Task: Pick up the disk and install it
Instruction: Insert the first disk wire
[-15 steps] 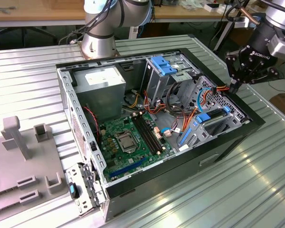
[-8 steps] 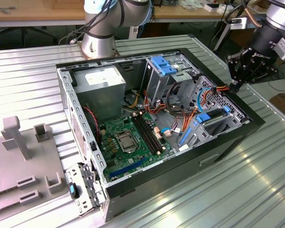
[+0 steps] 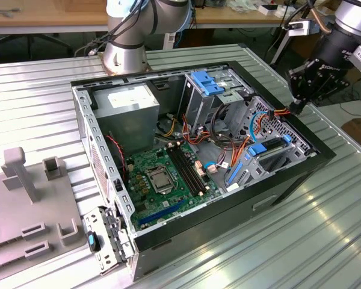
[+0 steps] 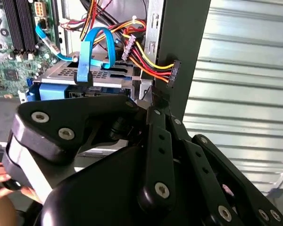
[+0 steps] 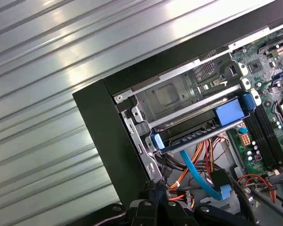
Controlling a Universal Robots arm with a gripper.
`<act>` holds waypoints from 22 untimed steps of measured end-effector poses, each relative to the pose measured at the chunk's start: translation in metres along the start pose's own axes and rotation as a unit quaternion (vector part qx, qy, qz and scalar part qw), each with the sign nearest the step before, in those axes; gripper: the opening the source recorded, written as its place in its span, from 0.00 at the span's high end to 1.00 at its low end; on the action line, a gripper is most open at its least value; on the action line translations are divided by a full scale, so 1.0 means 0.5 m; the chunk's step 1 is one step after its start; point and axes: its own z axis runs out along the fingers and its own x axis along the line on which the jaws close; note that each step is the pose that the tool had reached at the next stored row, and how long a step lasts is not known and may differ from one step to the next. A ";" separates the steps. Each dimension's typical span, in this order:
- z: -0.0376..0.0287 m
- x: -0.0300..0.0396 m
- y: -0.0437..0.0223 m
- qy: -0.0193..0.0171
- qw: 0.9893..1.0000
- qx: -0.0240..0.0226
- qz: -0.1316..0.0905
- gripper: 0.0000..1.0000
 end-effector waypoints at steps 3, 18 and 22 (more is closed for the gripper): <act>0.000 0.002 -0.002 0.000 1.000 0.000 -0.015 0.89; 0.004 -0.001 -0.029 0.017 0.990 -0.021 -0.135 0.89; 0.005 -0.008 -0.047 0.019 0.990 -0.027 -0.140 0.70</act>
